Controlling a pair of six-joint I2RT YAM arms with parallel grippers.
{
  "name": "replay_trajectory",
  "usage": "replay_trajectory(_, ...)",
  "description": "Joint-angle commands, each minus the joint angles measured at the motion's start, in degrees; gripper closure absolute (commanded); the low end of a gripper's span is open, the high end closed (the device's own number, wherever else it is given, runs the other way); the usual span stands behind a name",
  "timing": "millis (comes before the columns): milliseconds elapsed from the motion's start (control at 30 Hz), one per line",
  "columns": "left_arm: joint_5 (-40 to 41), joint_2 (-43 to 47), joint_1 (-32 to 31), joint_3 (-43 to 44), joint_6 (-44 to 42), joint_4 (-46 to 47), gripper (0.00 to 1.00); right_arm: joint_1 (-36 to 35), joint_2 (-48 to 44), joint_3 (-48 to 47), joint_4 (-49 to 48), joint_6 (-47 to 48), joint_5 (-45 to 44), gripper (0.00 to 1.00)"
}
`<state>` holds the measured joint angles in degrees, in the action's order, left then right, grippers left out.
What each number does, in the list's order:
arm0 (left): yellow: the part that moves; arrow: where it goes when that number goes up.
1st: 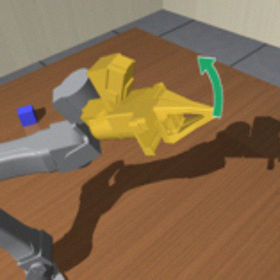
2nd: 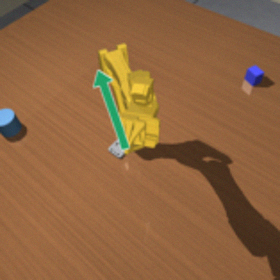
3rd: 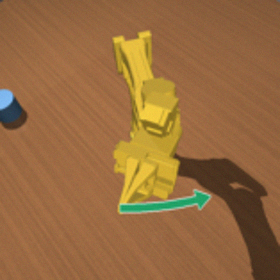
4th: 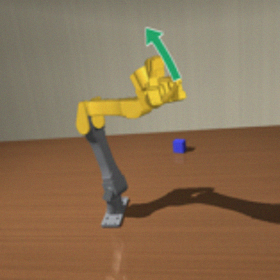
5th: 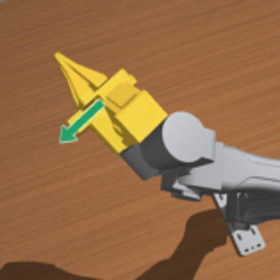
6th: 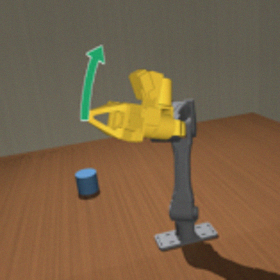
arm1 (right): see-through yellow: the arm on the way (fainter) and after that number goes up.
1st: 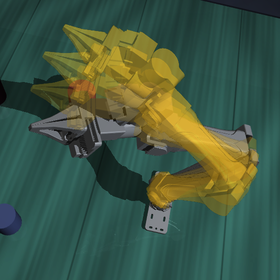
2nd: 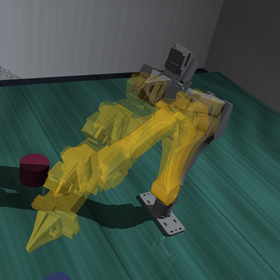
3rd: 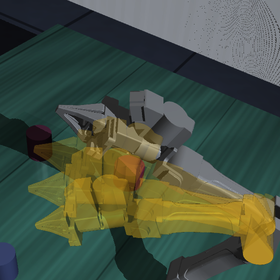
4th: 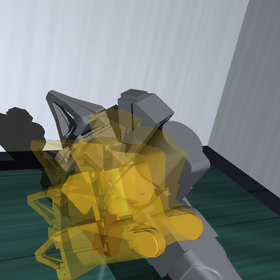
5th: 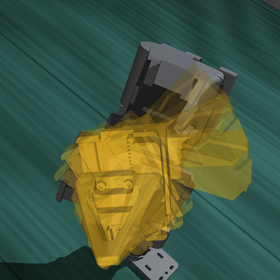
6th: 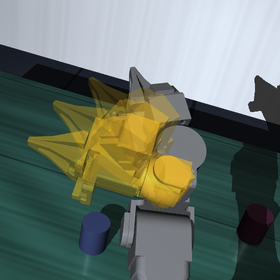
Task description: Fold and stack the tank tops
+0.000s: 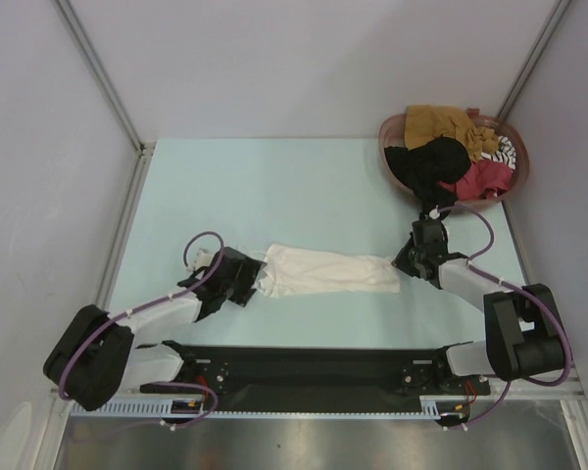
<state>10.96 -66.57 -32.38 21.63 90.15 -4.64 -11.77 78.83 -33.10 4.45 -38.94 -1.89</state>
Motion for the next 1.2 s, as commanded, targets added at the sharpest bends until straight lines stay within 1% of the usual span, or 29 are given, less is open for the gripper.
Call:
replay_trajectory(0, 5.30, -6.28, 1.26, 1.47, 0.65, -0.12, 0.17, 0.26, -3.33, 0.41, -0.06, 0.09, 0.22, 1.00)
replay_trajectory(33, 4.17, -9.69, 2.57, 3.75, -0.75, -0.01, 0.17, 0.26, -3.76, 0.58, 0.29, 0.09, 0.22, 1.00)
replay_trajectory(67, 3.11, -11.55, 3.46, 3.77, -1.46, -0.10, 0.17, 0.26, -4.03, 0.67, 0.30, 0.00, 0.39, 1.00)
replay_trajectory(100, 2.06, -13.48, 4.34, 6.56, -3.29, -0.88, 0.18, 0.26, -4.21, 0.93, 0.12, -0.08, 0.66, 1.00)
replay_trajectory(133, -2.48, -21.42, 8.00, 11.37, -5.58, -2.81, 0.24, 0.17, -5.25, 1.98, -0.40, -0.43, 1.36, 1.00)
replay_trajectory(167, -2.52, -22.37, 8.56, 11.42, -5.68, -3.26, 0.25, 0.17, -5.26, 1.99, -0.40, -0.44, 1.36, 1.00)
replay_trajectory(200, -2.87, -22.81, 8.91, 11.77, -5.51, -3.53, 0.29, 0.17, -5.35, 2.25, -0.49, -0.52, 1.36, 1.00)
replay_trajectory(333, -2.35, -23.08, 9.44, 12.47, -4.02, -5.10, 0.30, 0.08, -6.32, 2.69, -0.84, -0.70, 1.36, 1.00)
replay_trajectory(400, -2.26, -24.22, 9.79, 14.75, -4.45, -8.17, 0.30, 0.17, -6.84, 2.78, -0.84, -0.88, 1.36, 1.00)
replay_trajectory(433, -2.09, -25.01, 9.88, 17.72, -5.06, -9.93, 0.30, 0.17, -6.93, 2.78, -1.02, -0.88, 1.36, 1.00)
replay_trajectory(467, -2.17, -27.02, 9.97, 19.57, -6.29, -14.56, 0.30, 0.17, -7.11, 2.78, -0.93, -0.88, 1.36, 1.00)
replay_trajectory(500, -1.91, -28.08, 10.14, 21.51, -6.82, -17.21, 0.31, 0.17, -7.28, 2.78, -0.85, -0.88, 1.36, 1.00)
replay_trajectory(533, -1.56, -29.22, 10.14, 25.62, -7.44, -20.02, 0.31, 0.17, -7.46, 2.78, -0.76, -0.88, 1.36, 1.00)
replay_trajectory(567, -0.95, -31.50, 10.14, 27.75, -8.57, -25.97, 0.32, 0.17, -7.72, 2.87, -0.76, -0.88, 1.28, 1.00)
replay_trajectory(600, 0.02, -32.65, 10.23, 29.68, -8.67, -28.99, 0.34, 0.08, -8.16, 2.95, -0.67, -0.96, 1.36, 1.00)
replay_trajectory(633, 0.37, -33.79, 10.32, 33.09, -8.41, -34.59, 0.36, 0.17, -8.34, 3.13, -1.02, -0.96, 1.36, 1.00)
replay_trajectory(700, 0.64, -36.09, 10.58, 35.05, -8.58, -36.92, 0.39, 0.08, -8.86, 3.48, -1.63, -1.14, 1.28, 1.00)
replay_trajectory(733, 0.64, -36.35, 10.58, 35.50, -8.41, -37.54, 0.38, 0.17, -9.04, 3.74, -1.90, -1.23, 2.93, 1.00)
replay_trajectory(833, 0.73, -36.79, 10.58, 35.76, -7.62, -38.24, 0.39, 0.17, -9.13, 4.19, -2.43, -1.31, 3.56, 1.00)
replay_trajectory(900, 0.29, -37.93, 10.58, 36.73, -7.97, -39.38, 0.42, 0.17, -9.13, 4.27, -2.60, -1.23, 4.17, 1.00)
replay_trajectory(967, -0.33, -41.26, 10.58, 39.45, -8.67, -42.63, 0.49, 0.17, -9.30, 4.36, -2.78, -1.23, 4.35, 1.00)
replay_trajectory(1067, -1.03, -45.75, 10.58, 44.02, -8.85, -47.64, 0.50, 0.17, -10.18, 4.71, -3.48, -1.40, 5.23, 1.00)
replay_trajectory(1100, -1.20, -46.63, 10.58, 44.98, -8.85, -48.35, 0.52, 0.17, -10.45, 4.89, -3.57, -1.40, 5.32, 1.00)
replay_trajectory(1133, -1.21, -47.77, 10.58, 46.47, -8.59, -49.83, 0.60, 0.26, -10.97, 4.98, -3.57, -1.49, 5.41, 1.00)
replay_trajectory(1167, -1.21, -48.13, 10.58, 46.92, -8.50, -50.46, 0.76, 0.26, -11.32, 5.06, -3.48, -1.40, 5.32, 1.00)
